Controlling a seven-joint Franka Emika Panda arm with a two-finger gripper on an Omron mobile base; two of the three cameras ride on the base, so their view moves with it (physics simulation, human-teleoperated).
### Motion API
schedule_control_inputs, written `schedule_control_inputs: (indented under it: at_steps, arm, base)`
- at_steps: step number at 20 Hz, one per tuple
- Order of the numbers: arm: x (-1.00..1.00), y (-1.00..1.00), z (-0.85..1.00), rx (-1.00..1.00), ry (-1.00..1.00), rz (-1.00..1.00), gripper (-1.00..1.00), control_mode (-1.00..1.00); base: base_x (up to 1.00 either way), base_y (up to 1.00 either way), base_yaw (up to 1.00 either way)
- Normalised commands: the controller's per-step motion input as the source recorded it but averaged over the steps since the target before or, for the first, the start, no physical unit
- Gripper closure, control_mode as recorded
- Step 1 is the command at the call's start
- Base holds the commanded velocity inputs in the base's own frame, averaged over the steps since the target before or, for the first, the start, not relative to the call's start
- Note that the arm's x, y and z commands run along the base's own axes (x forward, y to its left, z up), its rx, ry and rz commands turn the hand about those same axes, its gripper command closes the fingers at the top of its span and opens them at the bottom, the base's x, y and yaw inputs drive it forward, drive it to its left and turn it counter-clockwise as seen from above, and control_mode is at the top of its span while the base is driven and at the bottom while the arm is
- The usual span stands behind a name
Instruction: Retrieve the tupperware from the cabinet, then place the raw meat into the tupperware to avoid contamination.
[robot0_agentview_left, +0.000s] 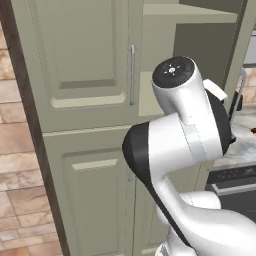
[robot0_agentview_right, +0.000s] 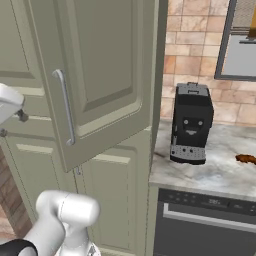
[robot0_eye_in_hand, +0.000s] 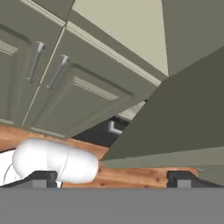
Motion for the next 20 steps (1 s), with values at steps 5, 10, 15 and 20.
schedule_control_inputs:
  at_steps: [5, 10, 15, 20]
  arm:
    - [0.7, -0.27, -0.25, -0.09, 0.02, 0.15, -1.0, -1.0]
    - [0.08, -0.37, 0.0, -0.07, 0.14, 0.03, -1.0, -1.0]
    - [0.0, -0.34, -0.05, -0.07, 0.21, 0.0, -1.0, -1.0]
    - [-0.11, -0.4, -0.13, -0.06, 0.16, -0.01, -1.0, -1.0]
  base:
    - [0.0, 0.0, 0.0]
    - [0.0, 0.0, 0.0]
    - [0.0, 0.0, 0.0]
    - [0.0, 0.0, 0.0]
